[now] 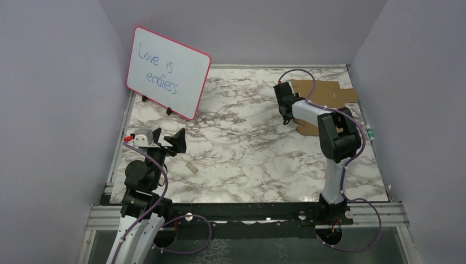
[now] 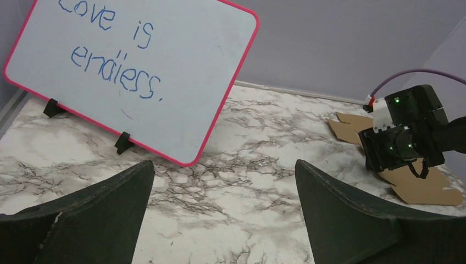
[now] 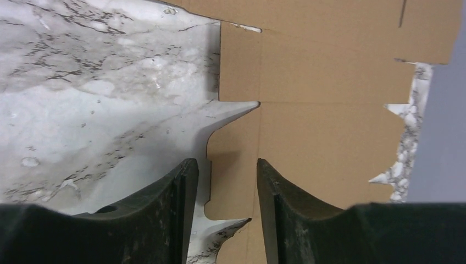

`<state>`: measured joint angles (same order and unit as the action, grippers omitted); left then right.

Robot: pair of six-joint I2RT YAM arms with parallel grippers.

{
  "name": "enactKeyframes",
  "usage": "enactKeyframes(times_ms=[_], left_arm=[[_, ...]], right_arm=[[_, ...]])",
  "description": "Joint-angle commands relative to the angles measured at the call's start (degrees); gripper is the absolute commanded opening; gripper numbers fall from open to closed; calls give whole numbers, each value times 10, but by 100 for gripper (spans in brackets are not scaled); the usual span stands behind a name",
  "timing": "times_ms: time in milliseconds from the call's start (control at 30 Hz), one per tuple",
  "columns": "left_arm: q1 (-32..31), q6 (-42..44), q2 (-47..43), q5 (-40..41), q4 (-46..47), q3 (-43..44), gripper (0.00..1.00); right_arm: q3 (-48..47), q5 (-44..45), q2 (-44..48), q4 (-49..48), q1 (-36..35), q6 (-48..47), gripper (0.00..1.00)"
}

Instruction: Fold the paper box

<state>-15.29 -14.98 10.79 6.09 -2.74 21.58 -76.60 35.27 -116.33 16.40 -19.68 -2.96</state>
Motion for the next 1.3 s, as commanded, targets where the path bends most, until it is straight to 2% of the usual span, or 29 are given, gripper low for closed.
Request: enactKeyframes(times_ms=[0,167,333,400,600,867,967,1100,1267], left_arm=[[-4,13,-2,-13,5,16,99],[-7,16,-3,-17,5,16,99],[-10,18,-8,-19,4,15,99],[-10,19,-8,-22,5,14,99],[-13,21,-8,-18,0,16,99],[-20,18,-7,-16,-10,17,99],[-23,17,-12,-16,-10,17,99],[-26,18,-13,-16,-11,18,99],[-28,18,-7,-15,-17,20,99]], right_arm=[[-5,76,-34,7,-11,-22,47],[7,81,-35,8,-19,-20,35],[14,70,-16,22,-44,-3,12],[14,72,-8,40,-56,11,8],[-7,78,15,151,-110,101,4],[-103,81,-22,429,-222,309,1],[-133,78,-36,498,-271,382,1],[-155,31,-29,516,-329,418,1],[-173,-63,-12,467,-376,422,2]])
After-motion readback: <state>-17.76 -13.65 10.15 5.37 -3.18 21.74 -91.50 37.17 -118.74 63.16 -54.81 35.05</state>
